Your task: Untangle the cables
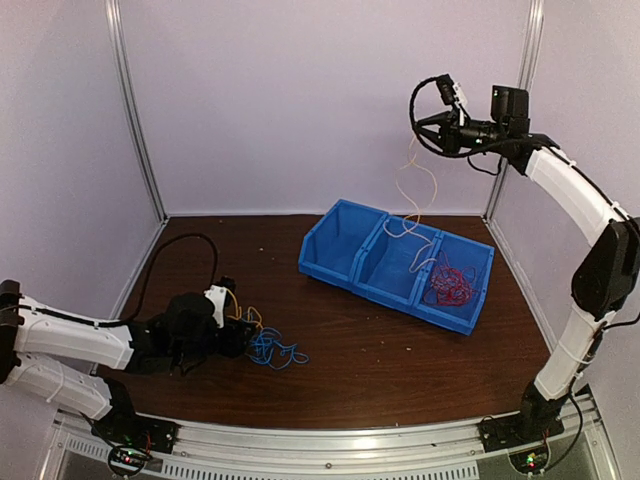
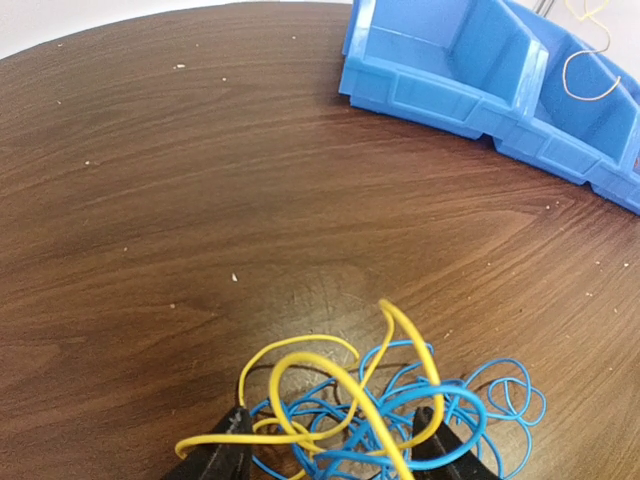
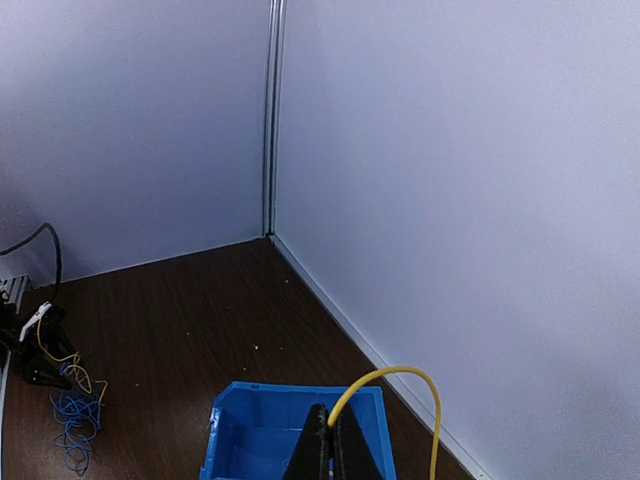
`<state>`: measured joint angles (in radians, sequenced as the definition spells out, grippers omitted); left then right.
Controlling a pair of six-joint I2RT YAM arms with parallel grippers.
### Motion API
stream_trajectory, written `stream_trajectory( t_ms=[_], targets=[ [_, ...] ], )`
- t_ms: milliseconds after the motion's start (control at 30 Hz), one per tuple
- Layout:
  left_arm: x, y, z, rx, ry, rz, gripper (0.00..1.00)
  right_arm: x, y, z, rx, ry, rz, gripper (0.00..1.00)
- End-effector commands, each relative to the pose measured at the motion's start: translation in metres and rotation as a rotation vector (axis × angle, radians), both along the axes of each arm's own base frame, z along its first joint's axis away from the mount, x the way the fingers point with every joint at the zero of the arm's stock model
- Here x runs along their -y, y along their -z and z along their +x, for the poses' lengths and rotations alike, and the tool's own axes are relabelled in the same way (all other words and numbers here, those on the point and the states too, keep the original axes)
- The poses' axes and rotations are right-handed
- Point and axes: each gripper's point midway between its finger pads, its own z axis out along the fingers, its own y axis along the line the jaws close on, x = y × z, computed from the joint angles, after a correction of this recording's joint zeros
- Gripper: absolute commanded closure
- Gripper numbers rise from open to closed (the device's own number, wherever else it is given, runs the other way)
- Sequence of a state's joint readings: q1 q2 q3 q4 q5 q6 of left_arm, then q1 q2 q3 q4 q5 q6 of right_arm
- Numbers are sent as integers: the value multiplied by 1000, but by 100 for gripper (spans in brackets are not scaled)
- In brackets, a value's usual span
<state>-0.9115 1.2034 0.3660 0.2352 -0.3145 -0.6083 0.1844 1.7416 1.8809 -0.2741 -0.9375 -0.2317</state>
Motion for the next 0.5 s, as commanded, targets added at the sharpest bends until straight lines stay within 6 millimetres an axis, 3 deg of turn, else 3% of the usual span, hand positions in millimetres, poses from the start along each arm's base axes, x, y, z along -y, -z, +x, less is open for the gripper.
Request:
stream_trajectory(
  t_ms=[0,367,467],
  targets=[
    [-1,-9,0,28,-5,-29,45,5,31,9,-19,35,-19,100],
    [-9,-7,-4,31,-22,-33,45,18,176,18,-238,76,-255,100],
    [-10,-7,-4,32,-26,-35,45,21,207,14,-311,76,-322,100]
  ],
)
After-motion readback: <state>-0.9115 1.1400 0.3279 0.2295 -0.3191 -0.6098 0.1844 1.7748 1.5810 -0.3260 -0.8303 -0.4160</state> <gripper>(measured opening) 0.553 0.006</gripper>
